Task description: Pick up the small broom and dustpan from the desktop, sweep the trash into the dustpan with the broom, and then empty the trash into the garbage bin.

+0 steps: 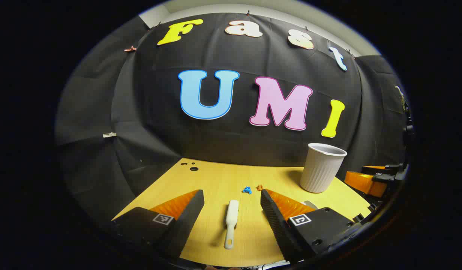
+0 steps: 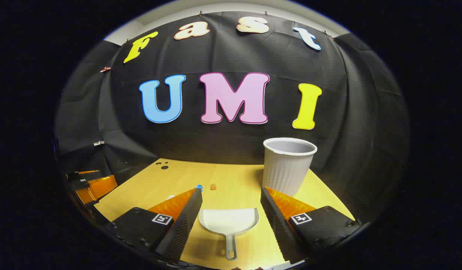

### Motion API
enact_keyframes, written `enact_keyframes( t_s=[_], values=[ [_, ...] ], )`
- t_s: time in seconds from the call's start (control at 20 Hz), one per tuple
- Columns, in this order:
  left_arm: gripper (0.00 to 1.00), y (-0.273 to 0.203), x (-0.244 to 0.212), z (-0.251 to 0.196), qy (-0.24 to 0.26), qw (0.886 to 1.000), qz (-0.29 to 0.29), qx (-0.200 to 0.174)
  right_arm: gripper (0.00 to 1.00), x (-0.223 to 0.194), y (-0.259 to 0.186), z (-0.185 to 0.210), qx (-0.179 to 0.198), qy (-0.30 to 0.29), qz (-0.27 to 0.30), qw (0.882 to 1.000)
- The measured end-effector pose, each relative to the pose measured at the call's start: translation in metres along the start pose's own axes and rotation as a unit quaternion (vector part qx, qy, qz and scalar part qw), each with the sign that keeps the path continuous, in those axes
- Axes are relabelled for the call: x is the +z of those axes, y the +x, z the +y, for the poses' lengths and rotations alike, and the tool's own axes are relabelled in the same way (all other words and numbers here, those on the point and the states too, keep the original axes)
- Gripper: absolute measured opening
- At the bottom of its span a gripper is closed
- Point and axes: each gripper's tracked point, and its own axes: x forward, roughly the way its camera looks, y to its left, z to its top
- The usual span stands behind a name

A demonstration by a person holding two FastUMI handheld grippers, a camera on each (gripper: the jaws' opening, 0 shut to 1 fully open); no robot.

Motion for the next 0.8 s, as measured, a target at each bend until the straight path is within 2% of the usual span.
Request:
enact_keyframes(
  t_s=[0.2, 0.3, 0.5, 0.8],
  values=[
    [0.96, 0.011, -0.006, 0.007, 0.005, 1.000, 0.017, 0.005, 0.98, 0.000, 0.009, 0.000, -0.001, 0.001, 0.002, 1.000],
    [0.96, 0.014, -0.013, 0.011, 0.004, 1.000, 0.025, 0.006, 0.98, -0.009, 0.011, 0.005, 0.011, 0.005, 0.016, 1.000],
    [0.96, 0.023, -0.026, 0.012, -0.005, 0.999, 0.049, -0.006, 0.98, -0.015, 0.012, 0.005, 0.011, 0.000, 0.027, 1.000],
    [0.96, 0.032, -0.039, 0.019, -0.011, 0.997, 0.070, -0.002, 0.98, -0.033, 0.016, 0.010, 0.024, -0.006, 0.059, 0.998]
  ],
)
